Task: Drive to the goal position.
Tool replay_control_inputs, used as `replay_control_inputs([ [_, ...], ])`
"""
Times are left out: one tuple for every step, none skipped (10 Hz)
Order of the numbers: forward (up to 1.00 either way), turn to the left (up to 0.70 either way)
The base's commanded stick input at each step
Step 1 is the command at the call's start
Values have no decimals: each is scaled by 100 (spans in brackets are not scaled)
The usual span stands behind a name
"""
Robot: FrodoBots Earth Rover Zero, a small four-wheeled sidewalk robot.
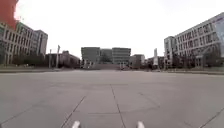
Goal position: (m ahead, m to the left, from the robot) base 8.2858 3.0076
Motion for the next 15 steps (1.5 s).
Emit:
replay_control_inputs([
  [60, 0],
  [60, 0],
  [60, 0],
  [60, 0],
  [60, 0],
  [60, 0],
  [60, 0],
  [60, 0],
  [60, 0],
  [60, 0],
  [60, 0],
  [60, 0],
  [60, 0],
  [60, 0],
  [60, 0],
])
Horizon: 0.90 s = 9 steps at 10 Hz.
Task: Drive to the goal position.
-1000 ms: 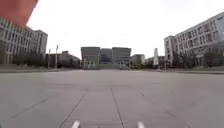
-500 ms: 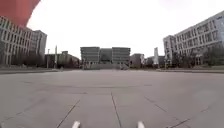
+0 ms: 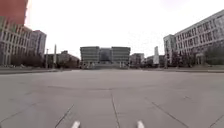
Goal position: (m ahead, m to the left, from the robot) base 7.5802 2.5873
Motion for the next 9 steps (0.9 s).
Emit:
replay_control_inputs([
  [60, 0],
  [60, 0],
  [60, 0],
  [60, 0],
  [60, 0],
  [60, 0],
  [60, 0],
  [60, 0],
  [60, 0],
])
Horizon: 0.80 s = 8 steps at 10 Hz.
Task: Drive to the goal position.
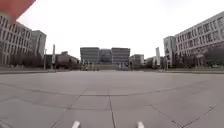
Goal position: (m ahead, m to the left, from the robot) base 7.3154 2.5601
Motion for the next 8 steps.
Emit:
replay_control_inputs([
  [60, 0],
  [60, 0],
  [60, 0],
  [60, 0],
  [60, 0],
  [60, 1],
  [60, 10],
  [60, 15],
])
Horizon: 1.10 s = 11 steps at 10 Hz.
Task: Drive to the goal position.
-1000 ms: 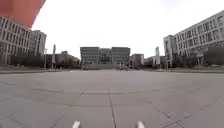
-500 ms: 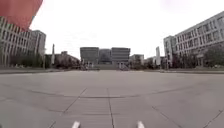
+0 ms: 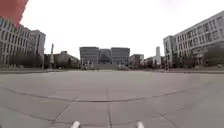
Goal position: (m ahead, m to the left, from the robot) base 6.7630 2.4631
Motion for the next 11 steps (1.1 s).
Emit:
replay_control_inputs([
  [60, 14],
  [60, 6],
  [60, 0],
  [60, 0],
  [60, 0],
  [60, 0],
  [60, 0],
  [60, 0],
  [60, 0],
  [60, 0],
  [60, 0],
])
